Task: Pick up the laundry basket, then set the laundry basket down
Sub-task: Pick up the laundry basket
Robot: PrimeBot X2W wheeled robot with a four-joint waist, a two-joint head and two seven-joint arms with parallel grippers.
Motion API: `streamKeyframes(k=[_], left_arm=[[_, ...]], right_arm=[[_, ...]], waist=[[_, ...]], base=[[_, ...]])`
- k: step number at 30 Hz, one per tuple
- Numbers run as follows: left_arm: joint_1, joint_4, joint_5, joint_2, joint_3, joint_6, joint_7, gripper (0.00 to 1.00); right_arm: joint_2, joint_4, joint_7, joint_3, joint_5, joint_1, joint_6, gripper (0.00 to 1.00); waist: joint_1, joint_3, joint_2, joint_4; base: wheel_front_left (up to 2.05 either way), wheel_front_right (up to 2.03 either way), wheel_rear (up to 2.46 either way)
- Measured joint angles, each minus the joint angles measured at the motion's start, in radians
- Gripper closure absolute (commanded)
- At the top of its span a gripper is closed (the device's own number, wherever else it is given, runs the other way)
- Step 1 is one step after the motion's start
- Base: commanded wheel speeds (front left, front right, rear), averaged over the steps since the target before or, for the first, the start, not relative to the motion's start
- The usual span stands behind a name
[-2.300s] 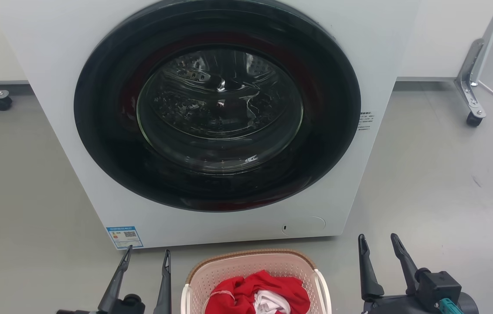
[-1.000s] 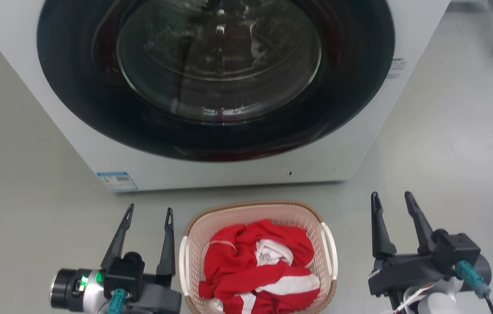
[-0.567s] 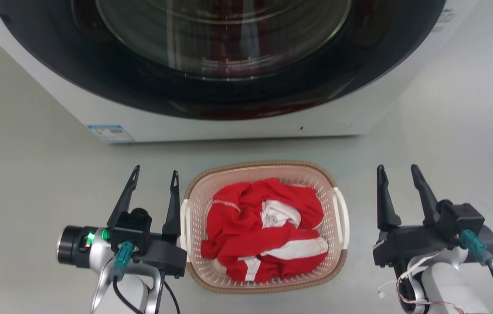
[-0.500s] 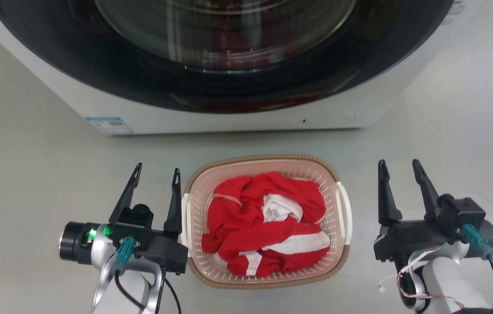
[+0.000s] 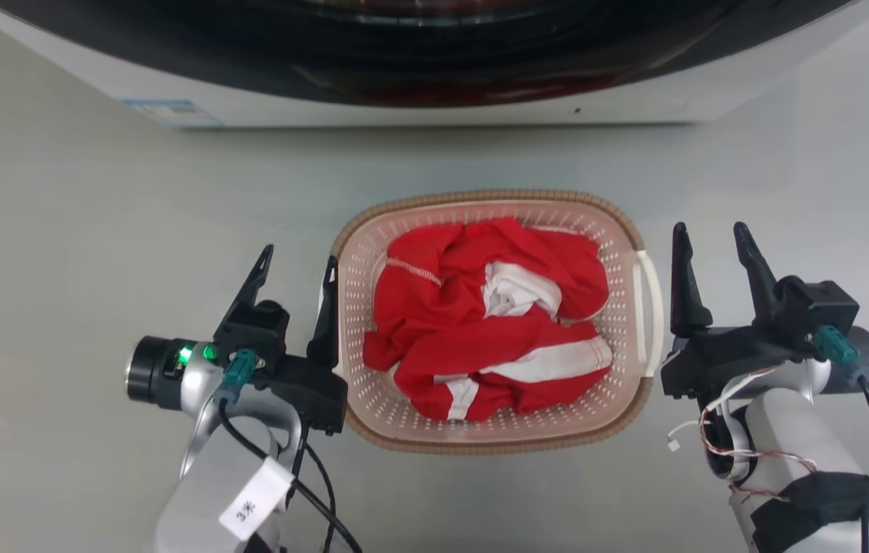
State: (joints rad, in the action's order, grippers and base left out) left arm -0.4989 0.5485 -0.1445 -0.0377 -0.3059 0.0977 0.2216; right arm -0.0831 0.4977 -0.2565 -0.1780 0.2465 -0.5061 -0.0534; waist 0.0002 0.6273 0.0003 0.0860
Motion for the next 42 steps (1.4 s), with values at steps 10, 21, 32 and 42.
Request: streamKeyframes(k=[10,21,32,42], left_arm=[[-0.039,0.102,-0.109,0.002,-0.059,0.007,0.0,0.0],[-0.094,0.197,-0.186,0.003,-0.118,0.008,0.001,0.0],[-0.149,0.271,-0.294,0.004,-0.137,0.016,0.002,0.0],[-0.19,0.326,-0.359,0.005,-0.178,0.016,0.01,0.64]], right_arm=[[0.0,0.115,0.0,-0.001,0.0,-0.045,0.001,0.0],[0.001,0.211,0.0,-0.018,0.001,-0.1,0.011,0.0],[0.001,0.251,0.0,-0.026,0.001,-0.142,0.028,0.0],[0.003,0.283,0.0,-0.043,-0.001,-0.164,0.037,0.59]], waist=[[0.0,0.106,0.0,0.01],[-0.0001,0.181,-0.0001,0.005],[-0.0001,0.25,-0.0001,0.001],[-0.0002,0.264,-0.0002,0.01]], base=[[0.0,0.0,0.0],[0.0,0.0,0.0],[0.0,0.0,0.0],[0.0,0.0,0.0]])
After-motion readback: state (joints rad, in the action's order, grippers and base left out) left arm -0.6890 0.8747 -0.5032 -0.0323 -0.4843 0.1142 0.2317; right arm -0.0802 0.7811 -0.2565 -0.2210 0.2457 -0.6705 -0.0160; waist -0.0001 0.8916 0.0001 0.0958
